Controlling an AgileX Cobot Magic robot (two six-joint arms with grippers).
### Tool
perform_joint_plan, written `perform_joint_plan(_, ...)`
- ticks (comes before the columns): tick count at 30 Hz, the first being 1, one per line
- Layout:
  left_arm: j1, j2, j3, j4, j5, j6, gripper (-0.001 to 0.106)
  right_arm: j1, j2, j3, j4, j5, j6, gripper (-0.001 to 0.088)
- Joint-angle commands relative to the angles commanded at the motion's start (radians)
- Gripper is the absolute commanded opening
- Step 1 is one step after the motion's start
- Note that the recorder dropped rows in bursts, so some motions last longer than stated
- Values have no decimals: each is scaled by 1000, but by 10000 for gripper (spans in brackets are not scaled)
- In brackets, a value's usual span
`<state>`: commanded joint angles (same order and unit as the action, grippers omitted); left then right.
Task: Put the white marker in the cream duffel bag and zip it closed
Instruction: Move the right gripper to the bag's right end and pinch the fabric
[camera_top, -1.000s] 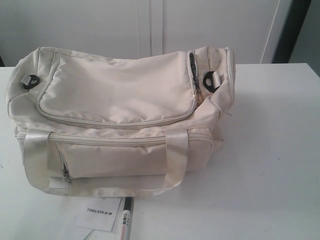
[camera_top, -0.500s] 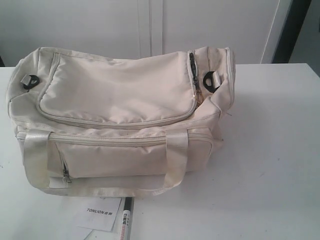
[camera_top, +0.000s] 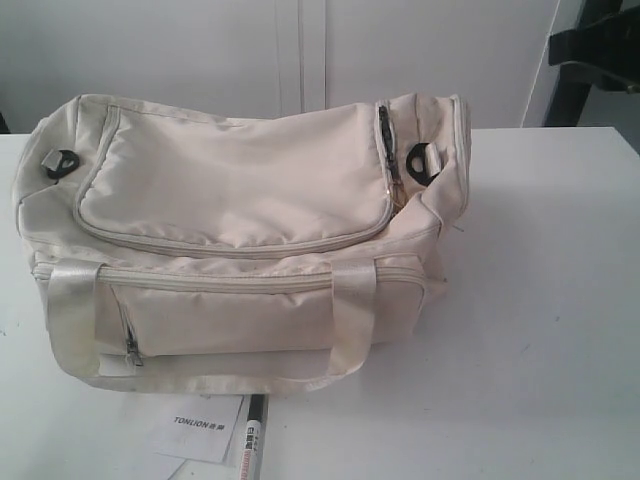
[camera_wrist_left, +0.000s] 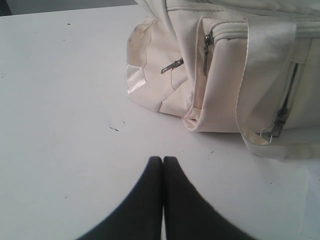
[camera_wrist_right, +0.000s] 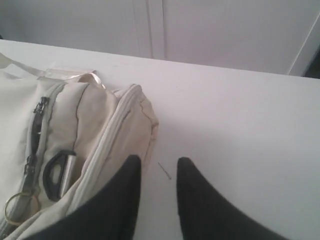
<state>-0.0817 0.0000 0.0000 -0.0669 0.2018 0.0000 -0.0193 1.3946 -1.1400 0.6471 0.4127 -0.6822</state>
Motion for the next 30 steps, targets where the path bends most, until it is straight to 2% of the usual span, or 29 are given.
perform_joint_plan(2, 0, 0, 0, 0, 0, 0, 0, 0, 33, -29, 32, -46, -36, 481)
perform_joint_plan(4, 0, 0, 0, 0, 0, 0, 0, 5, 64, -79, 70, -23, -36, 542)
perform_joint_plan(7, 0, 0, 0, 0, 0, 0, 0, 36, 107, -129, 74, 41, -49, 550)
perform_joint_plan(13, 0, 0, 0, 0, 0, 0, 0, 89, 182, -155, 74, 51, -115, 550)
perform_joint_plan(16, 0, 0, 0, 0, 0, 0, 0, 89, 202, -155, 80, 92, -106, 551)
perform_joint_plan(19, 0, 0, 0, 0, 0, 0, 0, 89, 205, -155, 82, 157, -94, 606)
perform_joint_plan(21, 0, 0, 0, 0, 0, 0, 0, 89, 205, -155, 82, 161, -92, 642)
perform_joint_plan(30, 0, 0, 0, 0, 0, 0, 0, 89, 207, -155, 116, 115, -54, 645)
